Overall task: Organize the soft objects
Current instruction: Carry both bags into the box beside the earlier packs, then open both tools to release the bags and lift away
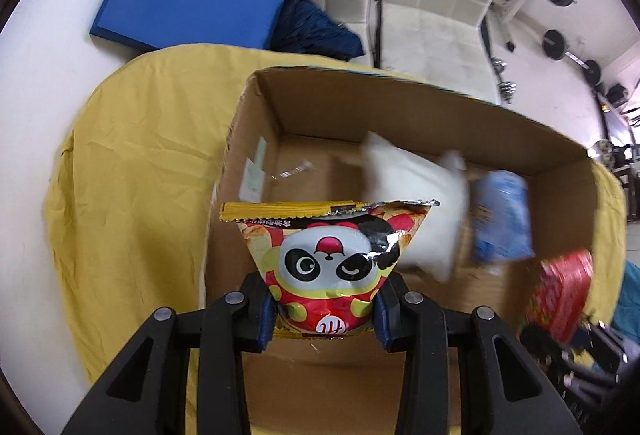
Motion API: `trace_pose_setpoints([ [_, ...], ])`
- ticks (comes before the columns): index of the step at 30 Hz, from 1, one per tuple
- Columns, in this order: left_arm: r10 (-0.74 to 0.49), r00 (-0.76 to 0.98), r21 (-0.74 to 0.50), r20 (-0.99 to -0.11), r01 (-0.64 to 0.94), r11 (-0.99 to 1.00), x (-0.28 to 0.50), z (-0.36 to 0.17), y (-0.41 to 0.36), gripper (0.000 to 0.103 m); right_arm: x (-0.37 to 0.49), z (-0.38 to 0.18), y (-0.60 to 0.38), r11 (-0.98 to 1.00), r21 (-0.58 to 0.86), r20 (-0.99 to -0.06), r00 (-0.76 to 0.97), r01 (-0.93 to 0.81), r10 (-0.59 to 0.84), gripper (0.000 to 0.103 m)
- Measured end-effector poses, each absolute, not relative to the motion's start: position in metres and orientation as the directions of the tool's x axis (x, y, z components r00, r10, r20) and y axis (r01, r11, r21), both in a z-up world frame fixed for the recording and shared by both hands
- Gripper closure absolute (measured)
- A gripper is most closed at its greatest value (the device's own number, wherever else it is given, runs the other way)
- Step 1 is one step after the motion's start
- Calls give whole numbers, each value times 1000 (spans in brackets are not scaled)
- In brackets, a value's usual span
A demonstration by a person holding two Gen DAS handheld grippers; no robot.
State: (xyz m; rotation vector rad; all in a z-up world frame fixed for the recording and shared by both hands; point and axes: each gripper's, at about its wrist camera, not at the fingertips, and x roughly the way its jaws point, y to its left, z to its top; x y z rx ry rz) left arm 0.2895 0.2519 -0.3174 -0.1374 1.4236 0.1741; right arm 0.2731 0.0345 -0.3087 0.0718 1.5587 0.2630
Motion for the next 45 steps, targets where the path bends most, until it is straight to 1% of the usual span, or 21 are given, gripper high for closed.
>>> trace_pose_setpoints([
  [5,109,86,92,-990,-186,978,318,-349,262,68,274,-339,46,977,173,-984,-51,-122,168,56],
  [12,179,26,176,-983,-88,980,339,-378,246,68,271,-371,56,981,135,-987,-108,-136,121,56],
  [17,134,12,132,-991,-83,988,344,-387,244,68,269,-387,56,983,119,-985,-139,-138,100,56],
  [22,74,-4,74,-997,-110,991,342,-396,245,68,272,-402,55,987,87,-986,-157,-137,65,56],
  [25,60,-3,60,-998,-111,992,342,-396,244,68,272,-412,55,988,84,-983,-175,-127,61,55],
  [33,22,-29,25,-999,-127,992,347,-385,254,62,281,-416,59,990,66,-982,-186,-123,43,53],
  [34,19,-26,22,-999,-126,992,347,-382,254,62,285,-416,59,990,65,-982,-186,-124,41,52],
  [36,26,-25,29,-999,-119,992,346,-375,254,61,293,-412,58,991,63,-982,-185,-118,40,38],
  [38,32,-29,35,-999,-111,993,341,-369,253,57,292,-402,57,991,81,-982,-178,-109,61,35],
  [40,34,-20,36,-999,-107,994,339,-362,253,57,294,-396,57,991,83,-983,-170,-109,64,32],
  [45,29,22,26,-999,-114,993,328,-334,252,45,295,-366,66,988,73,-990,-126,-132,56,22],
])
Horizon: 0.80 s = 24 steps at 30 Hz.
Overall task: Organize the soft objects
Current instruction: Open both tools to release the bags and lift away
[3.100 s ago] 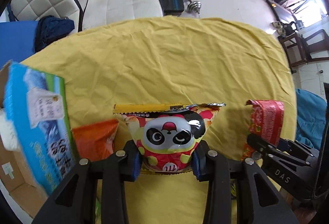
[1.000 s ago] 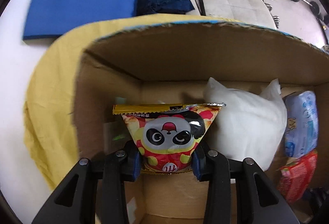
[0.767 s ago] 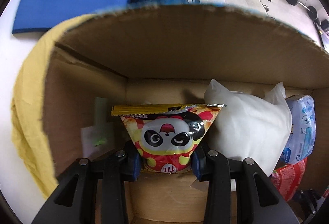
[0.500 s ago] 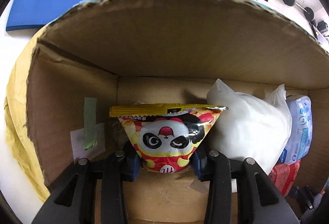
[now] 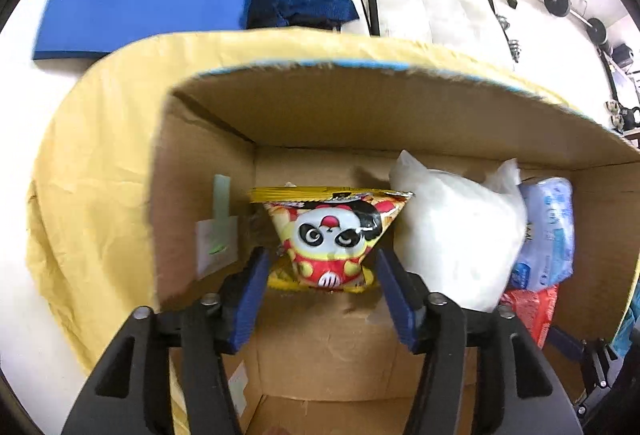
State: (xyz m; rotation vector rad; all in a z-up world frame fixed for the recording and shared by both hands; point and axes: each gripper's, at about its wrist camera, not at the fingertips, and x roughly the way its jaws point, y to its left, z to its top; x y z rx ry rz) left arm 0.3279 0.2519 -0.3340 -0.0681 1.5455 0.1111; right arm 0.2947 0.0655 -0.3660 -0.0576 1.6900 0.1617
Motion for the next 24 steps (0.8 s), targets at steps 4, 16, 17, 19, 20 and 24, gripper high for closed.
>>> trace_pose_setpoints([
  [4,-13,65,-22,-998,-132,991,314,-313,255,35,296,-341,67,986,87,-993,-91,-142,74,14],
  [16,-27,202,-59,-979,-157,986,259,-278,247,3,278,-287,54,986,83,-996,18,-146,86,0],
  [17,-33,208,-67,-978,-159,985,260,-280,243,3,276,-282,51,986,84,-996,32,-144,89,0],
  [19,-43,231,-83,-972,-165,983,253,-276,239,3,266,-278,44,985,95,-993,54,-143,103,0],
  [20,-40,240,-81,-970,-165,983,248,-275,237,3,262,-277,41,985,94,-993,63,-142,104,0],
  [24,4,284,-46,-959,-170,984,224,-261,230,3,245,-264,32,985,100,-989,99,-138,114,0],
])
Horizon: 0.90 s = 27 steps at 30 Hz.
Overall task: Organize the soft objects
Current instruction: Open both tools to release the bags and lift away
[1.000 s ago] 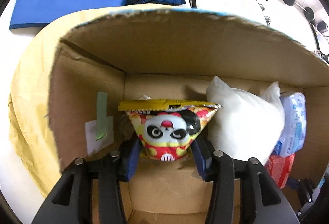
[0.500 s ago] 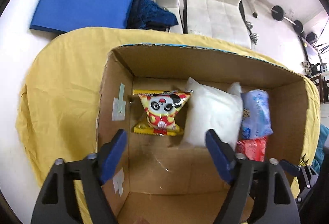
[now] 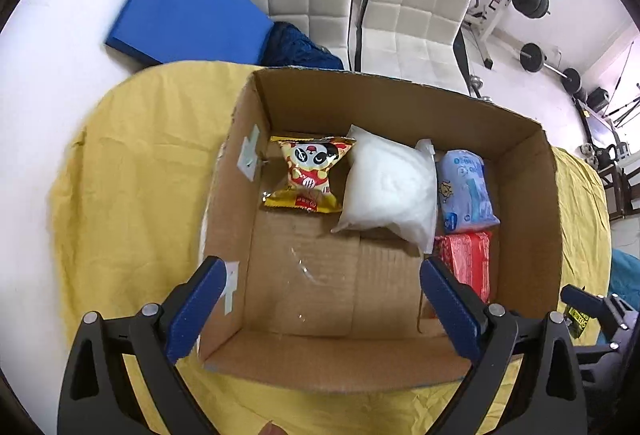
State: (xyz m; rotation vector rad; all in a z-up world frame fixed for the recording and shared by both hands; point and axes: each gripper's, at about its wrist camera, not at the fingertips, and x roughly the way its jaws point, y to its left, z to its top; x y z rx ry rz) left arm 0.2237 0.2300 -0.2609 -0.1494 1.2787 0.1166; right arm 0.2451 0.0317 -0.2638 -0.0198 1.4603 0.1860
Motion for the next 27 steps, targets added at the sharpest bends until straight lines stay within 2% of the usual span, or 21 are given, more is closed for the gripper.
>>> trace_pose_setpoints([
  [17,22,421,-26,-907,-110,994,150,-176,193,3,172,-191,8,977,132,-948,266,-170,175,0],
  [27,26,443,-29,-896,-119,992,141,-160,180,3,161,-175,-13,968,187,-933,278,-168,228,0],
])
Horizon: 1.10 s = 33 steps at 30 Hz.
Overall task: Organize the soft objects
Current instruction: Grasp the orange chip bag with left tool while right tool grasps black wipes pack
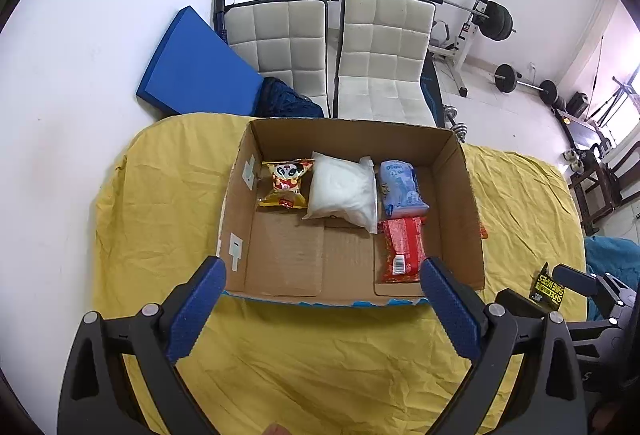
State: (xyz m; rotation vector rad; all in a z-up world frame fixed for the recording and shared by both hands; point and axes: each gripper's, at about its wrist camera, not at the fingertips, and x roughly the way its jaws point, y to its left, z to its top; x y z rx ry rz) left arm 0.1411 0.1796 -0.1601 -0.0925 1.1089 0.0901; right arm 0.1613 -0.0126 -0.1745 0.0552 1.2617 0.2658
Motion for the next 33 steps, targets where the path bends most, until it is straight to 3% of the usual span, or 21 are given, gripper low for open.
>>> trace_pose_setpoints([
  [7,-25,417,-53,-909,-55,997,149,-165,130,3,164,-187,-86,973,220,-939,256,-71,230,0],
  [15,-90,351,-33,-932,164,986,203,-185,-1,3,179,-260,-224,996,16,-993,116,-83,26,0],
  [20,-10,269,59,-963,249,967,247,-223,-65,3,196,-329,-285,981,-69,-996,-50,-182,-80,0],
  [28,72,60,86,-996,288,954,314,-294,-112,3,204,-428,-305,905,-73,-960,-218,-419,-178,0],
  [33,168,-41,148,-985,307,940,350,-335,-115,3,208,-455,-310,896,-75,-939,-271,-438,-211,13],
])
